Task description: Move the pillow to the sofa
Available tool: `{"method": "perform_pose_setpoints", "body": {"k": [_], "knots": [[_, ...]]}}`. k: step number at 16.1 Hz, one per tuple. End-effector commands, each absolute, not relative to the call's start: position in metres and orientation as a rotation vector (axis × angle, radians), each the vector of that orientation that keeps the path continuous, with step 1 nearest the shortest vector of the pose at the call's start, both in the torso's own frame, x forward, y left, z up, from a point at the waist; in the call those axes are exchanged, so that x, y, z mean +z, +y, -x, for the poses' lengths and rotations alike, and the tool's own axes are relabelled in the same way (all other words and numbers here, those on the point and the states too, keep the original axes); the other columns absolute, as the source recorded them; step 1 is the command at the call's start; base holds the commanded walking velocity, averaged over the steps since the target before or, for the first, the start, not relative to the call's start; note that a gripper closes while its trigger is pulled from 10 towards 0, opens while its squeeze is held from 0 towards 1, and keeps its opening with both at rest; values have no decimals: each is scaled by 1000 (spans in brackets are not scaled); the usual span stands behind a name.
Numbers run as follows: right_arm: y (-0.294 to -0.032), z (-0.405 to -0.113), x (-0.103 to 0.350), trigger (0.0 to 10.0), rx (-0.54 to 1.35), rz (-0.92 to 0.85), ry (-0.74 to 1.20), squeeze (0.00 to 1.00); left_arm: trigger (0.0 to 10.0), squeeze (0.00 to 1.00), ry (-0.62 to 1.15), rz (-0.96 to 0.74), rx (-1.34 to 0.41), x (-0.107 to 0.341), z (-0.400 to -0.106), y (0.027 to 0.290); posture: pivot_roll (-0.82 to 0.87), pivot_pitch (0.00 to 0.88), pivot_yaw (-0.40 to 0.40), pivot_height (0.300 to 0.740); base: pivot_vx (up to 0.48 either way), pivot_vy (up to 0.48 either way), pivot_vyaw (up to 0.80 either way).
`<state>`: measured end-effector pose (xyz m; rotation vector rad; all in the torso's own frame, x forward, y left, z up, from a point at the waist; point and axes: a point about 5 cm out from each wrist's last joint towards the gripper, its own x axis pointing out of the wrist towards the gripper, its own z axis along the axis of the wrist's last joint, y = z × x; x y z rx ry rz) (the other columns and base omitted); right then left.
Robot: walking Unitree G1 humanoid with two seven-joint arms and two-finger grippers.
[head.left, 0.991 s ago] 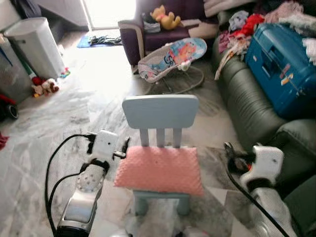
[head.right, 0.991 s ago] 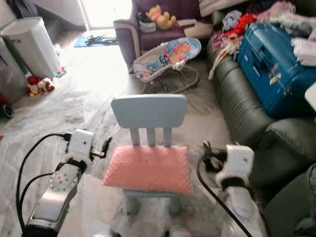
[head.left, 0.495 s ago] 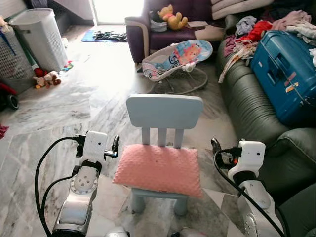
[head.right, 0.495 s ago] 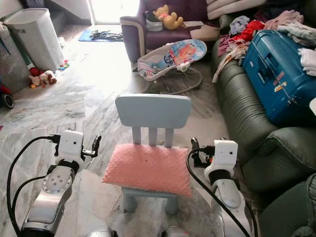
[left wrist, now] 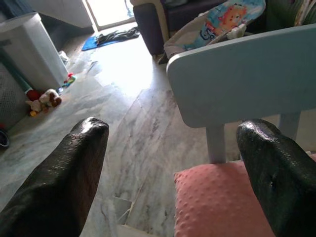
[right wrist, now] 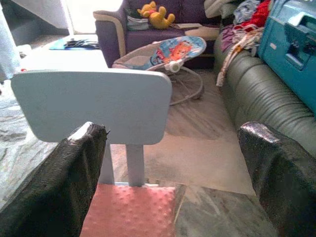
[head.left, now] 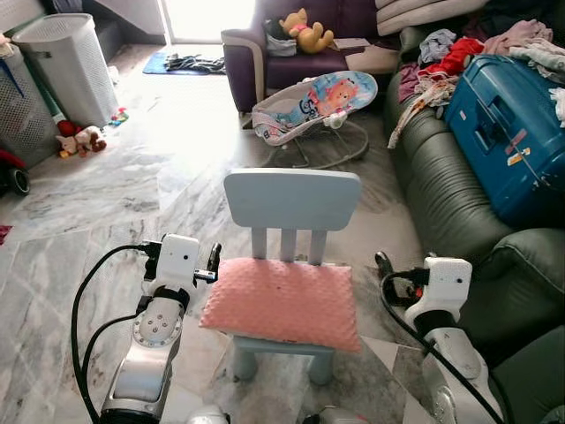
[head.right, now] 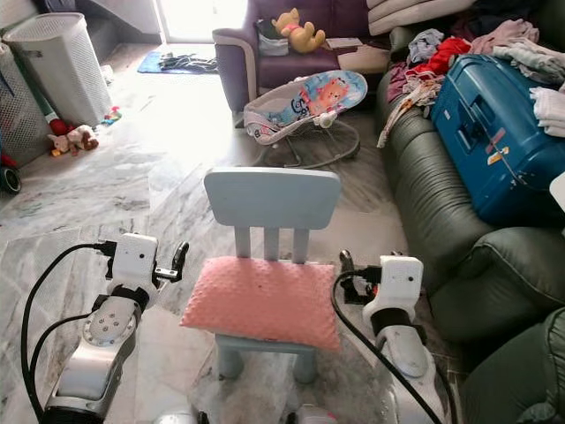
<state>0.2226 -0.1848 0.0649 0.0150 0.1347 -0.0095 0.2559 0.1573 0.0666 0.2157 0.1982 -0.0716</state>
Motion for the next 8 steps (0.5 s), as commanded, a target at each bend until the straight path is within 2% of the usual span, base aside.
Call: {"method": "perform_pose_setpoints", "body": {"k": [1,4,8], "knots": [[-183,-224,65,10000,-1,-18,129,0,10000,0,197,-218,-78,67,-258,157,-25,0,1,718,0,0,0],[-181,-224,65,10000,5,-24,127,0,10000,0,194,-219,-80,67,-258,156,-23,0,2,700,0,0,0],[-180,-229,66,10000,12,-29,115,0,10000,0,191,-220,-72,68,-259,156,-18,0,-3,645,0,0,0]]}}
